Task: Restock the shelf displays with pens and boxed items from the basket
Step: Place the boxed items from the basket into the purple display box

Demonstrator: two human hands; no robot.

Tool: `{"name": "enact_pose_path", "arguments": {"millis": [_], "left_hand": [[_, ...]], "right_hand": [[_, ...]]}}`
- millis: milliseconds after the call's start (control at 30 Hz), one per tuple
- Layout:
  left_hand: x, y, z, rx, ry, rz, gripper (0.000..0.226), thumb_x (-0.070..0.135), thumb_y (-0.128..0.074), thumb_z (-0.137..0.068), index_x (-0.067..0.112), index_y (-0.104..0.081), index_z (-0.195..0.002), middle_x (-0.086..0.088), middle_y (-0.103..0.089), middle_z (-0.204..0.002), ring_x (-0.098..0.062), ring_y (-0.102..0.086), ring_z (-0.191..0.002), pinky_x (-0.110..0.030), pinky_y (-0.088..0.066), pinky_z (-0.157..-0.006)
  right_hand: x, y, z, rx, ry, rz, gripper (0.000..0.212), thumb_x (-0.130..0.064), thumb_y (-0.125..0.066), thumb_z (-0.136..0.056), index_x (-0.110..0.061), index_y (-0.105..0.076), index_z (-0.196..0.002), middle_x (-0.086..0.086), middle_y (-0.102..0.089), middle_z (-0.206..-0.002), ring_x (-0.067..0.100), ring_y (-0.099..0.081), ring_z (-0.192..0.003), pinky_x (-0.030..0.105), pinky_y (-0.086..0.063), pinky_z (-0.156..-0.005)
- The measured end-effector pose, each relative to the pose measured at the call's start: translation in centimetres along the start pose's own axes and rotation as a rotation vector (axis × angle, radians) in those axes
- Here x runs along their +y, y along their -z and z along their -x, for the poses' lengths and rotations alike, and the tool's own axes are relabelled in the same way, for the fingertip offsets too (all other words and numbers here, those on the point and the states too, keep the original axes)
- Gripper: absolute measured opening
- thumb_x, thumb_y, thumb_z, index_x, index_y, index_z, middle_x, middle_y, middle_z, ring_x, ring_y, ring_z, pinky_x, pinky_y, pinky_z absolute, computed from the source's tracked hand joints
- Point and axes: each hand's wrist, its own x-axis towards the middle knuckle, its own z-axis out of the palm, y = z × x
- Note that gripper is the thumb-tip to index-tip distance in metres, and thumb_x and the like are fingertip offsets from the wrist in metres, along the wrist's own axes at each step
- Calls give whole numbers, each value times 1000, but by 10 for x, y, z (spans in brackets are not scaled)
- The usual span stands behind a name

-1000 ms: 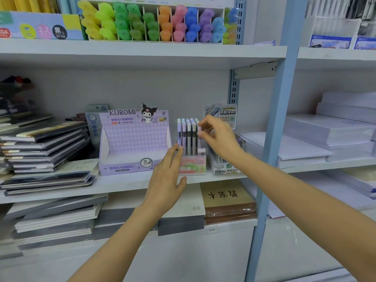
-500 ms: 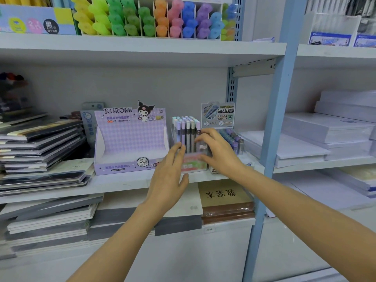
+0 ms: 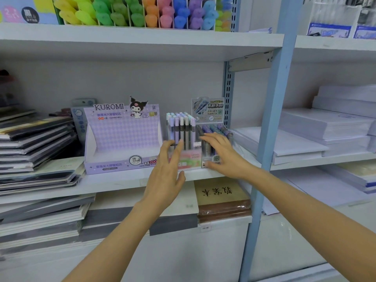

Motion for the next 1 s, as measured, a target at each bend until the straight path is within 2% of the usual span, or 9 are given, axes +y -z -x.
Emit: {"name": "enact_pose_path", "arguments": {"millis": [133, 300, 400, 467, 600, 733, 833, 900, 1000], "left_hand": [[-4, 0, -2, -13, -6, 7, 83, 12, -62, -90, 22, -11, -155, -1, -4, -158, -20, -38, -132, -22, -46, -88], [-6, 0, 6, 50, -39, -77, 81, 10, -64, -87, 17, -18, -155, -9, -5, -162, -26, -8, -150, -42, -24, -118], [-6, -10, 32, 182, -10, -78, 72, 6, -65, -83, 13, -35, -148, -13, -25, -153, -31, -24, -142, -42, -27, -115], [-12, -25, 63, 256, 30, -58, 62, 6, -61, -83, 13, -44, -142, -13, -34, -143, -31, -34, -132, -39, -29, -110], [-32, -65, 152, 151, 185, 13, 50, -2, -62, -80, 9, -53, -129, -13, -47, -125, -27, -44, -114, -35, -36, -98], [-51, -108, 259, -271, 424, 54, 41, 3, -63, -88, 6, -55, -129, -14, -50, -131, -32, -49, -119, -39, -41, -100], [-62, -136, 327, -658, 670, -51, 50, 29, -46, -101, 12, -33, -146, -12, -21, -156, -28, -22, -144, -31, -24, -114], [-66, -147, 365, -880, 768, -116, 58, 39, -35, -104, 16, -14, -153, -6, 0, -162, -22, -5, -149, -29, -17, -118], [-70, -155, 409, -1026, 794, -105, 64, 41, -31, -104, 14, -4, -155, -2, 16, -162, -19, 0, -150, -29, -19, -119]], "right_hand": [[0, -4, -6, 23, 2, -18, 75, -16, -69, -84, -17, -31, -148, 5, -30, -152, 22, -19, -142, 45, -17, -118], [-12, -16, 4, 189, -9, -1, 75, -22, -68, -86, -24, -29, -150, -3, -16, -160, 16, -4, -149, 50, -2, -120], [-31, -33, 22, 410, 144, -69, 54, -17, -63, -87, -18, -46, -139, 0, -35, -152, 18, -25, -144, 47, -18, -115], [-40, -57, 39, 431, 254, -130, 40, -13, -60, -87, -15, -56, -127, 1, -52, -137, 16, -42, -131, 42, -31, -106], [-47, -132, 86, 110, 303, -295, 23, -4, -58, -88, -10, -66, -109, 2, -65, -108, 18, -58, -104, 33, -43, -91], [-34, -220, 148, -337, 85, -427, 22, -4, -55, -90, -10, -67, -107, -1, -64, -102, 10, -58, -93, 23, -45, -85], [-18, -284, 195, -614, -70, -439, 20, -11, -55, -93, -17, -66, -109, -9, -62, -104, 5, -57, -89, 15, -44, -79], [-10, -322, 227, -761, -177, -426, 21, -19, -54, -95, -22, -63, -113, -8, -63, -110, 7, -59, -94, 23, -51, -85], [-8, -363, 269, -933, -335, -433, 23, -25, -56, -95, -25, -59, -118, -7, -64, -112, 7, -60, -98, 31, -53, -92]]}}
